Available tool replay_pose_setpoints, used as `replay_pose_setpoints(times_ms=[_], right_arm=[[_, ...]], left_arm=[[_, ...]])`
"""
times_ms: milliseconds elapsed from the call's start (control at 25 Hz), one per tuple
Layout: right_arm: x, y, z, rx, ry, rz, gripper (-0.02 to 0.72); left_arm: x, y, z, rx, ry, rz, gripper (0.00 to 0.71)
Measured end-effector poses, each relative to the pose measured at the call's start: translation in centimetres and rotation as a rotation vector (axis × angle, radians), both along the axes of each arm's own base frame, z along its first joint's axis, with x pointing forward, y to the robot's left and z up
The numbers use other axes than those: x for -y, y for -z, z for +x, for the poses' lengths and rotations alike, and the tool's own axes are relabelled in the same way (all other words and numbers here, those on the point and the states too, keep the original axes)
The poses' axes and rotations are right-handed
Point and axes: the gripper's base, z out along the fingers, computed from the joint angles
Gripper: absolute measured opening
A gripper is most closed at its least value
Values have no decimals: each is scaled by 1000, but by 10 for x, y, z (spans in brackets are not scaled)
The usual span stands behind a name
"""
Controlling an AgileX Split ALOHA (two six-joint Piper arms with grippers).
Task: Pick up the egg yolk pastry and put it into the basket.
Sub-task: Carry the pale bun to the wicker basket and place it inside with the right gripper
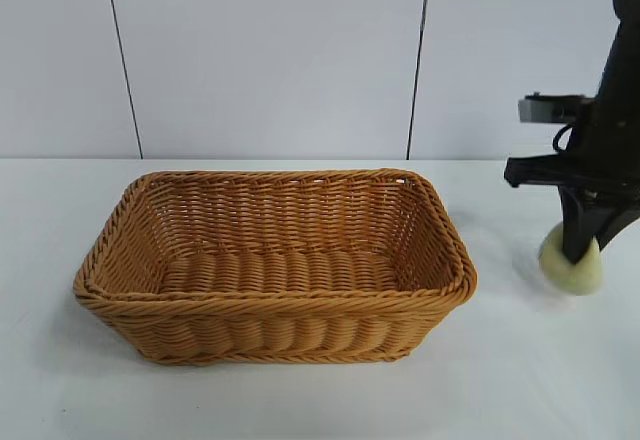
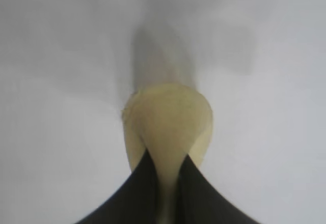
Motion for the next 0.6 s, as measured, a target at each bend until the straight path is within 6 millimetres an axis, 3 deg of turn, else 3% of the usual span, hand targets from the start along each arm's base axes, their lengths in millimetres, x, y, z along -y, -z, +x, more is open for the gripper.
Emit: replay_pose_setpoints(times_ms=[280, 600], right_arm=[[1, -69, -11, 160, -4, 9, 12], [-1, -123, 5, 271, -9, 19, 12]], left_arm=[[0, 0, 0, 0, 0, 0, 689], [0, 0, 0, 0, 0, 0, 689]])
